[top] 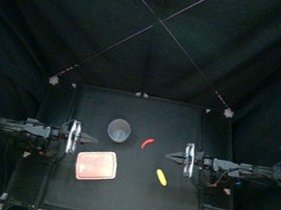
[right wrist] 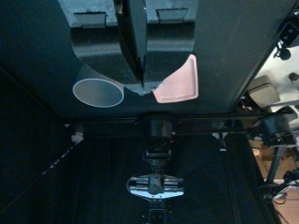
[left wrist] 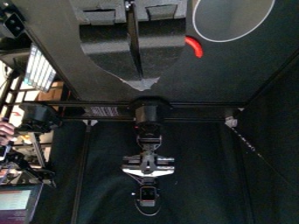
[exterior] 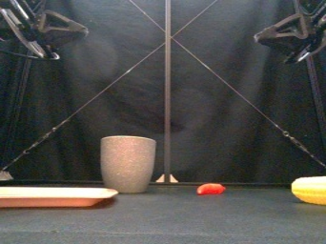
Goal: Pick the red chile then place it in the grey bowl
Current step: Pick the red chile
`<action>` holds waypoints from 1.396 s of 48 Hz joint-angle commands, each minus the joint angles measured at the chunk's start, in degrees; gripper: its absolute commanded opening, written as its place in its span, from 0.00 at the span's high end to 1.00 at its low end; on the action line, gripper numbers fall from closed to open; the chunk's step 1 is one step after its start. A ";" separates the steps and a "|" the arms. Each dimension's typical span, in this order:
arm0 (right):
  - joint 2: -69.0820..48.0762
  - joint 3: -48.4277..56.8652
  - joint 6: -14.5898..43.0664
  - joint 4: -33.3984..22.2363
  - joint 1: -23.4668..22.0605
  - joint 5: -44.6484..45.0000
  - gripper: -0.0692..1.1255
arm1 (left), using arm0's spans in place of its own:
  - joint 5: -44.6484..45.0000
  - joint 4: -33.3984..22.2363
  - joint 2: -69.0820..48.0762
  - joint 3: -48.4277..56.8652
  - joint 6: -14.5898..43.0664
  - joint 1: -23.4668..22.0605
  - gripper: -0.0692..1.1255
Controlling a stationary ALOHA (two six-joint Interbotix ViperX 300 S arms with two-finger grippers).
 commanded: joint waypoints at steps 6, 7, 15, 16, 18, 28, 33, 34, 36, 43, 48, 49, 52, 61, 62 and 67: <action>6.24 -4.66 1.67 5.19 -7.12 6.77 0.87 | 0.35 -0.70 -0.79 0.26 0.09 1.14 0.98; 7.21 -5.45 1.67 5.19 -8.09 8.70 0.87 | 0.35 -0.62 -0.79 0.35 0.09 1.14 0.98; 16.96 -13.89 1.05 1.85 -14.15 27.69 0.86 | 0.44 0.09 -0.97 0.44 0.26 1.14 0.98; 18.19 -14.85 0.97 1.23 -14.24 29.36 0.85 | 0.44 0.18 -0.97 0.44 0.26 1.14 0.97; 20.74 -16.70 0.88 0.00 -14.15 31.82 0.84 | 0.44 0.35 -0.97 0.44 0.26 1.23 0.97; 31.73 -23.12 0.70 -4.48 -12.30 37.88 0.66 | 0.44 0.26 -0.97 0.88 0.18 1.67 0.97; 36.21 -25.05 0.70 -5.01 -12.66 38.32 0.46 | 0.44 0.35 -0.97 0.88 0.18 2.11 0.98; 37.18 -25.58 0.62 -5.01 -12.83 38.32 0.42 | 0.44 0.35 -0.97 0.88 0.18 2.20 0.98; 39.20 -26.81 0.53 -5.01 -13.18 38.67 0.33 | 0.44 0.26 -0.97 1.05 0.18 2.37 0.97; 46.49 -31.11 -2.46 -5.36 -13.54 43.77 0.14 | 0.44 0.26 -1.05 1.41 0.18 2.72 0.97; 52.12 -34.98 -6.94 -4.48 -13.27 50.89 0.15 | 0.44 0.26 -1.05 1.41 0.18 2.90 0.97; 53.09 -35.77 -7.65 -4.31 -13.36 52.03 0.15 | 0.53 0.26 -0.97 1.49 0.18 2.90 0.98; 55.63 -38.23 -9.67 -3.43 -13.62 54.58 0.15 | 0.44 0.26 -1.05 1.49 0.18 2.99 0.98; 60.47 -44.56 -15.38 -1.76 -15.38 58.10 0.15 | 0.44 0.18 -1.05 1.58 0.18 2.99 0.98; 60.73 -45.00 -15.91 -1.67 -15.73 58.27 0.15 | 0.44 0.18 -1.05 1.58 0.18 2.99 0.98; 62.31 -47.11 -18.02 0.09 -17.67 59.33 0.15 | 0.44 0.18 -1.05 1.67 0.18 2.99 0.98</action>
